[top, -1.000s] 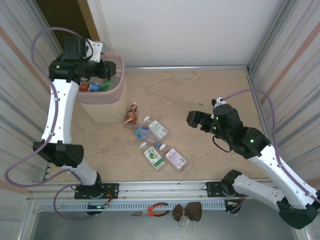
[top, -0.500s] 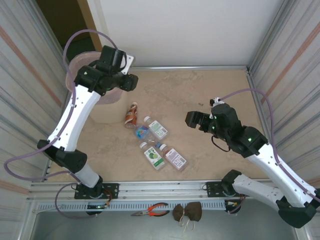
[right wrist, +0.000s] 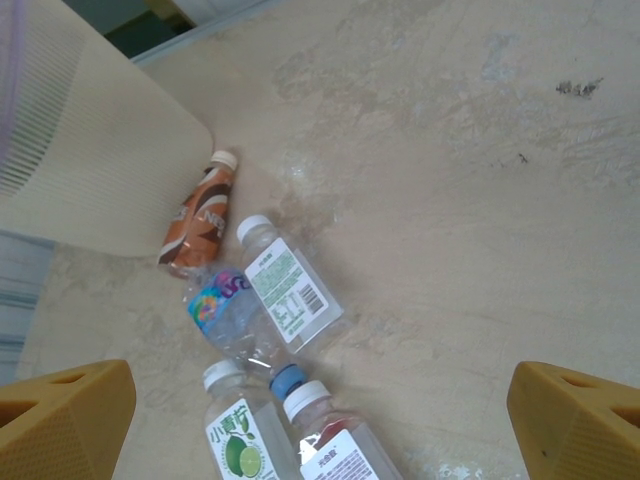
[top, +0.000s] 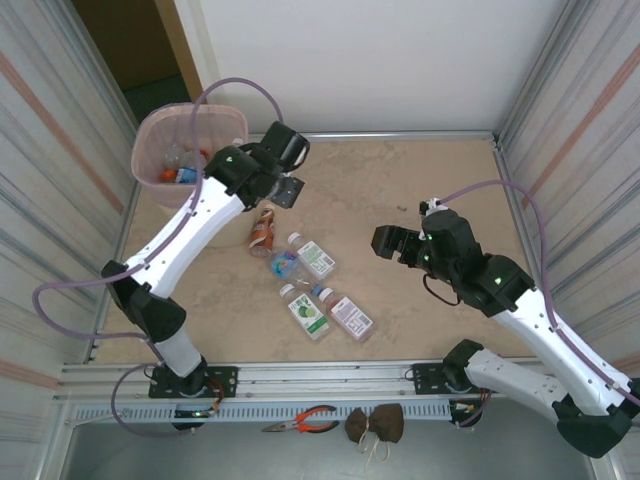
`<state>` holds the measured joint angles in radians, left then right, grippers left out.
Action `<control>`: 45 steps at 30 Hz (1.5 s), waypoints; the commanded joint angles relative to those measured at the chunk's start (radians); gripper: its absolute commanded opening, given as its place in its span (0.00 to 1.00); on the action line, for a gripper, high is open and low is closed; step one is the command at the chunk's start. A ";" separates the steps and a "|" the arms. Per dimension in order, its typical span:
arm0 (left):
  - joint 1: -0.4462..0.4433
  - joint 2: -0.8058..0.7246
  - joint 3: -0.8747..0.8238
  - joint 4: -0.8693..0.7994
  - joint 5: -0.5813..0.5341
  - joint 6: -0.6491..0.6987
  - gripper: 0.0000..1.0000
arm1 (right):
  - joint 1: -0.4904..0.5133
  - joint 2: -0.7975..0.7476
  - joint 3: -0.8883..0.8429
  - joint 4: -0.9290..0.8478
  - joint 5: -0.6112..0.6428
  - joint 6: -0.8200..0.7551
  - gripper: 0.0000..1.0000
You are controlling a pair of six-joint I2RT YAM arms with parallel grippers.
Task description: Put the plastic bottles in the bin
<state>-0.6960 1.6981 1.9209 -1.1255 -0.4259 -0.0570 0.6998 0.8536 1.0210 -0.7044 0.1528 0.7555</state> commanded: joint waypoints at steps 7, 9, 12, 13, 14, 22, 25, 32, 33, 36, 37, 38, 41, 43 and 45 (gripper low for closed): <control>-0.033 0.094 -0.090 -0.010 -0.191 -0.237 0.67 | -0.006 -0.019 -0.011 0.006 -0.015 0.025 0.95; -0.036 0.124 -0.098 -0.032 -0.238 -0.280 0.66 | -0.006 -0.022 -0.013 0.005 -0.012 0.023 0.94; -0.035 0.176 -0.104 -0.067 -0.303 -0.332 0.66 | -0.006 -0.025 -0.014 0.005 -0.012 0.023 0.95; -0.036 0.194 -0.103 -0.077 -0.318 -0.348 0.66 | -0.006 -0.025 -0.013 0.006 -0.013 0.023 0.95; -0.036 0.215 -0.100 -0.089 -0.326 -0.363 0.65 | -0.006 -0.024 -0.014 0.007 -0.015 0.023 0.95; -0.030 0.358 -0.088 -0.152 -0.362 -0.454 0.68 | -0.006 -0.023 -0.012 0.001 -0.023 0.028 0.94; -0.020 0.390 -0.091 -0.157 -0.361 -0.474 0.70 | -0.006 -0.029 -0.015 -0.003 -0.019 0.028 0.94; 0.007 0.454 -0.105 -0.135 -0.319 -0.480 0.72 | -0.005 -0.034 -0.015 -0.005 -0.010 0.025 0.95; 0.011 0.458 -0.111 -0.127 -0.308 -0.474 0.71 | -0.006 -0.034 -0.015 -0.005 -0.009 0.024 0.95; 0.023 0.475 -0.121 -0.122 -0.283 -0.475 0.70 | -0.006 -0.029 -0.015 -0.006 -0.010 0.023 0.95; 0.029 0.482 -0.124 -0.122 -0.280 -0.475 0.70 | -0.005 -0.027 -0.015 -0.005 -0.012 0.021 0.95; 0.034 0.487 -0.127 -0.120 -0.274 -0.478 0.70 | -0.006 -0.026 -0.016 -0.005 -0.011 0.022 0.95; 0.043 0.497 -0.143 -0.099 -0.250 -0.471 0.70 | -0.005 -0.022 -0.015 -0.003 -0.014 0.022 0.95; 0.048 0.500 -0.154 -0.081 -0.228 -0.467 0.69 | -0.006 -0.019 -0.013 -0.001 -0.015 0.022 0.95; 0.052 0.508 -0.162 -0.071 -0.210 -0.464 0.69 | -0.005 -0.016 -0.013 0.000 -0.015 0.020 0.95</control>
<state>-0.6495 2.1910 1.7737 -1.2133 -0.6655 -0.5018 0.6998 0.8318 1.0168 -0.7052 0.1333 0.7589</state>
